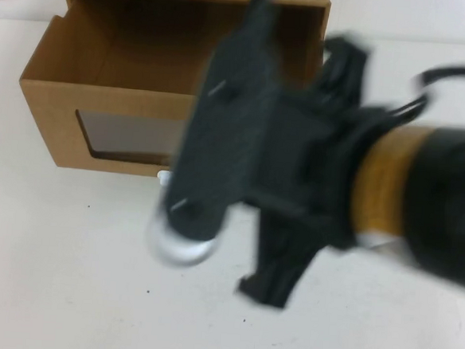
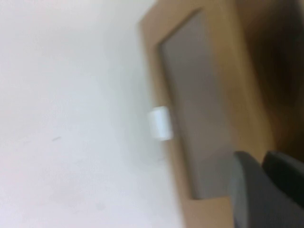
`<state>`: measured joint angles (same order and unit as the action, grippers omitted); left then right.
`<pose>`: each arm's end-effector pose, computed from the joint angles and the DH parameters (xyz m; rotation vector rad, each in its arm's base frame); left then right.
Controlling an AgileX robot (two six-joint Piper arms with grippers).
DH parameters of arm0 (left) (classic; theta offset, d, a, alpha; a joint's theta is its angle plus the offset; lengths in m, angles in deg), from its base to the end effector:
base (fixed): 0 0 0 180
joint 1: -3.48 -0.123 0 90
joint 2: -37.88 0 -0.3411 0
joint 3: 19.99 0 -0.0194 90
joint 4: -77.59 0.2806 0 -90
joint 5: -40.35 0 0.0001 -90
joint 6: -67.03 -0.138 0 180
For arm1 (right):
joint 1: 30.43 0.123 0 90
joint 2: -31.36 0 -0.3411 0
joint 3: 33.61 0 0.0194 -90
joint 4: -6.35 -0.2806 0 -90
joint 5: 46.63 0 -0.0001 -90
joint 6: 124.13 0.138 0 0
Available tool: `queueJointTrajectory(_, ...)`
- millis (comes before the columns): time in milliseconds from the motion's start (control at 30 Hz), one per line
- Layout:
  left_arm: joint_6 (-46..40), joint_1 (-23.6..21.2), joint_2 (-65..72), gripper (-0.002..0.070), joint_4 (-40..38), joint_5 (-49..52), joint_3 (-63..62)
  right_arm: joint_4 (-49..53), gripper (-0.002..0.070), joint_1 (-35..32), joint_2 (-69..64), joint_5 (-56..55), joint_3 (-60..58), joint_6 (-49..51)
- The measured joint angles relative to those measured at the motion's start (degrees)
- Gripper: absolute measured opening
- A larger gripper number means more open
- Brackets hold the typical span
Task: Open the shoe box
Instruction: 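Pull the top drawer of the cardboard box fully open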
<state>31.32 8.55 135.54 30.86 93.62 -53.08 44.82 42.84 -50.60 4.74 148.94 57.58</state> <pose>0.3889 -0.1154 0.5660 0.5591 1.7681 -0.6017 0.1577 0.2916 0.4642 -1.3665 1.5669 -0.0345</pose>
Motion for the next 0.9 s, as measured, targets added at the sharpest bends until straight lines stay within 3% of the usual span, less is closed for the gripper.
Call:
queueJointTrajectory(133,4.3,0.0,-7.5,-0.0002,8.4,1.9,0.0,5.4,0.0001,0.2,5.3,0.3,0.0,3.1)
queueJointTrajectory(300,9.6,0.0,-18.3,-0.0002,19.0,8.5,0.0,14.3,-0.001,0.3,13.6,2.6,0.0,15.4)
queueJointTrajectory(433,12.8,0.0,-27.5,-0.0002,25.4,10.9,3.4,14.6,-0.0011,0.3,21.2,5.1,0.0,24.2)
queueJointTrajectory(633,15.5,0.0,-46.4,-0.0002,28.2,7.7,20.6,13.5,-0.0012,0.3,32.1,6.2,-7.0,30.8)
queueJointTrajectory(800,19.0,0.0,-59.9,-0.0002,31.0,3.3,39.3,20.2,-0.0013,0.3,41.5,4.9,-19.5,46.6)
queueJointTrajectory(900,21.1,0.0,-66.4,-0.0002,31.6,2.5,48.6,21.4,-0.0013,0.3,47.8,4.2,-27.5,50.6)
